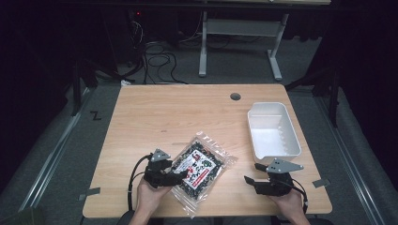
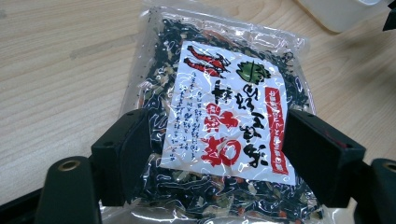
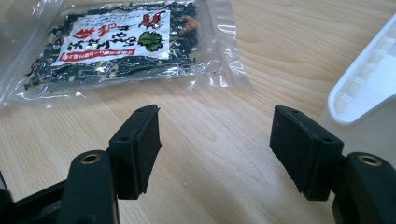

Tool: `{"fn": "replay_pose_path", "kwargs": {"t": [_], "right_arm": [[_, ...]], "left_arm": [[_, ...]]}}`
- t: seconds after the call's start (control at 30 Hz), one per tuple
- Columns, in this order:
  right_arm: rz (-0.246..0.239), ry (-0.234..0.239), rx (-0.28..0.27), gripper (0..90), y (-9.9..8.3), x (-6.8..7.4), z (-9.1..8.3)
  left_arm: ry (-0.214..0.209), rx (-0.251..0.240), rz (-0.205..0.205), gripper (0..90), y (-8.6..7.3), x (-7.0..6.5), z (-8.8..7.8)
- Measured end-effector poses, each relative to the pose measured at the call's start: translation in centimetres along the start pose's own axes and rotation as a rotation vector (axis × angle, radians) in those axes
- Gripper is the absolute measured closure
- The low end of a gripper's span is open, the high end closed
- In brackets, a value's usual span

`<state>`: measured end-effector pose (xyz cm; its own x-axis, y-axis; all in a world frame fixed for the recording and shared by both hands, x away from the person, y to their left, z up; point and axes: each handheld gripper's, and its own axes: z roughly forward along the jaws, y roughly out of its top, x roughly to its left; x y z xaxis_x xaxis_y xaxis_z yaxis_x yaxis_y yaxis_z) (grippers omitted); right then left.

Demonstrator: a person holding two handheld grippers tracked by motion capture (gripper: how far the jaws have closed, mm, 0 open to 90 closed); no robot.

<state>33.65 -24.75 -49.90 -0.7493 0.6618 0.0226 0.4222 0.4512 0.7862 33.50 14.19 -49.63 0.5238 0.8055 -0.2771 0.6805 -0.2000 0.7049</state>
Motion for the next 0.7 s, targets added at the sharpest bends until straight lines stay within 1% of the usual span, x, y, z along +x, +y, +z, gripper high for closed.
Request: {"fn": "replay_pose_path", "kwargs": {"t": [0.1,0.23,0.37,0.4,0.43,0.47,0.5,0.53,0.63,0.7], "right_arm": [[-0.005,-0.001,0.001,33.9,-0.15,0.2,-0.02],[-0.01,-0.004,-0.003,33.9,-0.23,0.25,-0.02],[-0.013,-0.014,0.007,34.1,-0.34,0.29,-0.02],[-0.012,-0.015,0.009,34.2,-0.34,0.31,0.0],[-0.012,-0.015,0.009,34.2,-0.34,0.31,0.0],[-0.022,-0.02,0.007,34.3,-0.35,0.27,0.09],[-0.022,-0.02,0.007,34.3,-0.35,0.27,0.09],[-0.019,-0.017,0.015,34.2,-0.37,0.24,0.11],[-0.025,-0.024,0.01,34.2,-0.39,0.22,0.09],[-0.023,-0.027,0.007,34.2,-0.4,0.29,-0.01]], "left_arm": [[0.009,0.008,0.011,24.6,-0.04,-0.11,0.07],[0.032,0.018,0.015,22.7,-0.15,-0.17,0.03],[0.049,0.019,0.012,20.6,-0.19,-0.06,-0.12],[0.058,0.028,0.01,19.8,-0.16,-0.01,-0.16],[0.058,0.028,0.01,19.0,-0.16,-0.01,-0.16],[0.065,0.041,0.005,17.8,-0.11,0.02,-0.02],[0.065,0.041,0.005,16.7,-0.11,0.02,-0.02],[0.073,0.054,0.004,16.4,-0.07,-0.06,0.09],[0.07,0.063,-0.005,15.5,0.07,-0.1,0.19],[0.08,0.076,-0.008,15.0,0.14,-0.04,0.4]]}}
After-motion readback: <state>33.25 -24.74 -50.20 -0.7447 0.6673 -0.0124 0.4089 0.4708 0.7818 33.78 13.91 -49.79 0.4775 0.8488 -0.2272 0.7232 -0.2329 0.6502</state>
